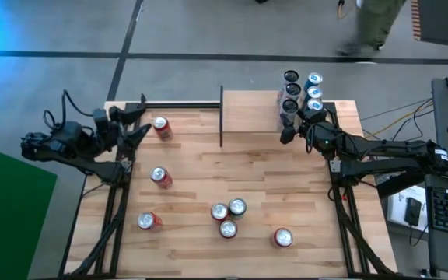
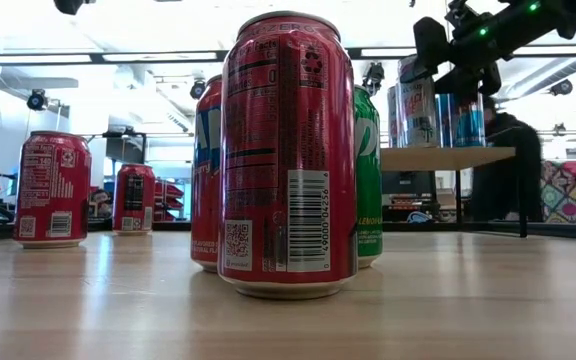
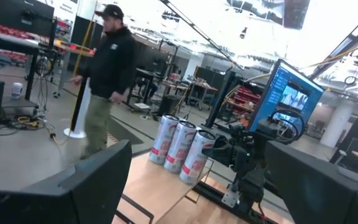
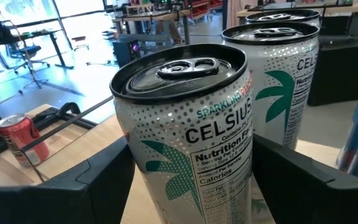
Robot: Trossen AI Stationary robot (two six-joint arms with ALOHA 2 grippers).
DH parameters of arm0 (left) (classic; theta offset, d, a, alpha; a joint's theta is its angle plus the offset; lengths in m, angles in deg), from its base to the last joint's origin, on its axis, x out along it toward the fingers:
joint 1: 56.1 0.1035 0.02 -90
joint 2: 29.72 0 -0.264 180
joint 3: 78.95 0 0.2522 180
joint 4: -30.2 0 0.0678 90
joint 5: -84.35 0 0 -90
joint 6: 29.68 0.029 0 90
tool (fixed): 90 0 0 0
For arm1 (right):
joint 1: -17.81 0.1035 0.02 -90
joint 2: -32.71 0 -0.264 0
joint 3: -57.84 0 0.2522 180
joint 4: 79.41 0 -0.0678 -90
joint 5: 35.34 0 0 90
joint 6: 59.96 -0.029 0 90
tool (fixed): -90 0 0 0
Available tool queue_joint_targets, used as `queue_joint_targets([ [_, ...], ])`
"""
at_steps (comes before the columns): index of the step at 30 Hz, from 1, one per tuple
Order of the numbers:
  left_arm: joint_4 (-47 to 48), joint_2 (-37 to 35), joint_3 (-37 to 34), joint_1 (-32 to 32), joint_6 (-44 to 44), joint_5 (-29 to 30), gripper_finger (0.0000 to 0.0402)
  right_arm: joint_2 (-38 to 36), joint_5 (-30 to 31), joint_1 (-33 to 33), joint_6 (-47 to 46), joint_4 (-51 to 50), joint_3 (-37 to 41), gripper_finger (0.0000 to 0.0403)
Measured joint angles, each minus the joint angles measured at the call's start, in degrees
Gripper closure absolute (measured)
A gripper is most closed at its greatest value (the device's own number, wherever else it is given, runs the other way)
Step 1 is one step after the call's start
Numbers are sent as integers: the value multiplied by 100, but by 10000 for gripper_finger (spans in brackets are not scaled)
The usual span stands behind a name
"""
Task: Place canned beverage on shelf
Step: Put the white-pink soda can on the shelf aligned with the other white-pink soda cans
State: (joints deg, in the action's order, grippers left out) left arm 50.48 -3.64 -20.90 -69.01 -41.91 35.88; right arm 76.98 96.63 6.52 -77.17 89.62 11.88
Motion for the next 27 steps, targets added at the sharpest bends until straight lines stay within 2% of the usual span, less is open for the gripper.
queue_joint_targets([
  [27, -2, 183, -2, 0, -198, -54, 47, 15, 135, 0, 71, -86, 24, 115],
])
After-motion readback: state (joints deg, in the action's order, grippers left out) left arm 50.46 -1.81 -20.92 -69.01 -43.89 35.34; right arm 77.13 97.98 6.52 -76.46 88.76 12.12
